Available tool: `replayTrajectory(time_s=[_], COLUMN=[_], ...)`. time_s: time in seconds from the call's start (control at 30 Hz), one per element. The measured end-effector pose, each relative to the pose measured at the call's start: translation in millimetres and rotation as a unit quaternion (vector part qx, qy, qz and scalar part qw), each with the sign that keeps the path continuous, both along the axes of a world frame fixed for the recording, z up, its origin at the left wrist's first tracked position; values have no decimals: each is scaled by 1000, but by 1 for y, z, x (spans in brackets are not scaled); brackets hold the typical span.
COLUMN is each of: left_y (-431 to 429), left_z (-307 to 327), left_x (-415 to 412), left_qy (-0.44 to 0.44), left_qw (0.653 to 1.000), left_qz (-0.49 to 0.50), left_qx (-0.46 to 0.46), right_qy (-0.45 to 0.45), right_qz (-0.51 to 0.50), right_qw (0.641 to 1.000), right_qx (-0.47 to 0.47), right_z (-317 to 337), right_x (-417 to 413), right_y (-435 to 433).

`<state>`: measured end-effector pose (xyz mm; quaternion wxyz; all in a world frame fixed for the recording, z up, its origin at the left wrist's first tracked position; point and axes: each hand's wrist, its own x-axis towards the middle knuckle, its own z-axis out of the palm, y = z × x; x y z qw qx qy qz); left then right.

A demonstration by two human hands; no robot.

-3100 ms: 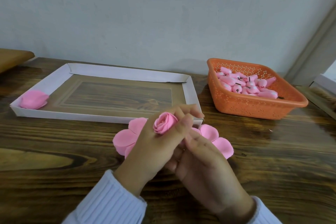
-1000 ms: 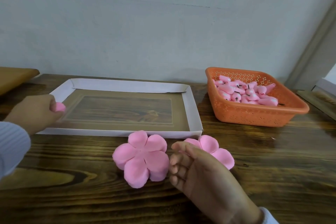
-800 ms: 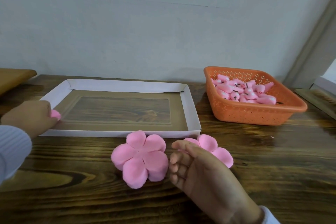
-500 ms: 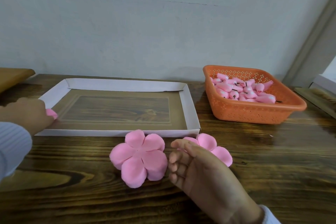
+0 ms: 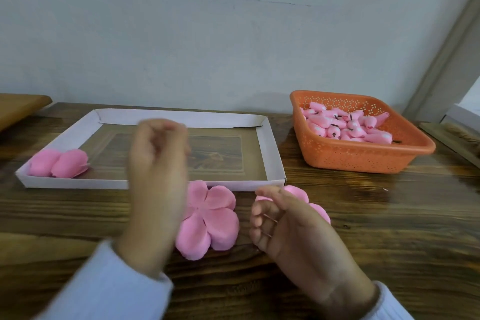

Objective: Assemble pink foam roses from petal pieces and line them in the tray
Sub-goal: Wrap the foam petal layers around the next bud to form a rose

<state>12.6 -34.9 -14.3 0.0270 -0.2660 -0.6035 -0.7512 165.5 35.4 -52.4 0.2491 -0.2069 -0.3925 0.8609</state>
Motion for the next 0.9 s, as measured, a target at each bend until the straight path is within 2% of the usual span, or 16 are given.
replayTrajectory(time_s=[0.07, 0.13, 0.23, 0.4, 0.53, 0.67, 0.73, 0.8, 0.9], left_y=[1, 1, -1, 0, -2, -2, -2, -2, -1], left_z=[-19, -37, -52, -55, -53, -50, -49, -47, -48], left_x=[32, 46, 39, 31, 33, 35, 38, 39, 40], left_qy=[-9, 22, 100, 119, 163, 201, 212, 219, 209], left_qw=[999, 997, 985, 974, 967, 956, 949, 940, 940], left_qz=[-44, -54, -23, 10, 6, 2, 13, 22, 5], left_qx=[-18, -57, -137, -192, -197, -213, -235, -260, -269], right_qy=[-1, -27, -66, -100, -251, -432, -491, -526, -535], right_qz=[-35, -72, -128, -207, -271, -273, -239, -183, -127], right_qw=[999, 997, 987, 953, 871, 720, 660, 628, 630], right_qx=[4, 27, 75, 199, 325, 469, 516, 543, 548], right_z=[5, 8, 18, 62, 82, 72, 62, 56, 54], right_x=[0, 3, 10, 6, -6, -13, -15, -17, -23], right_y=[1, 4, 16, 69, 145, 208, 224, 232, 236])
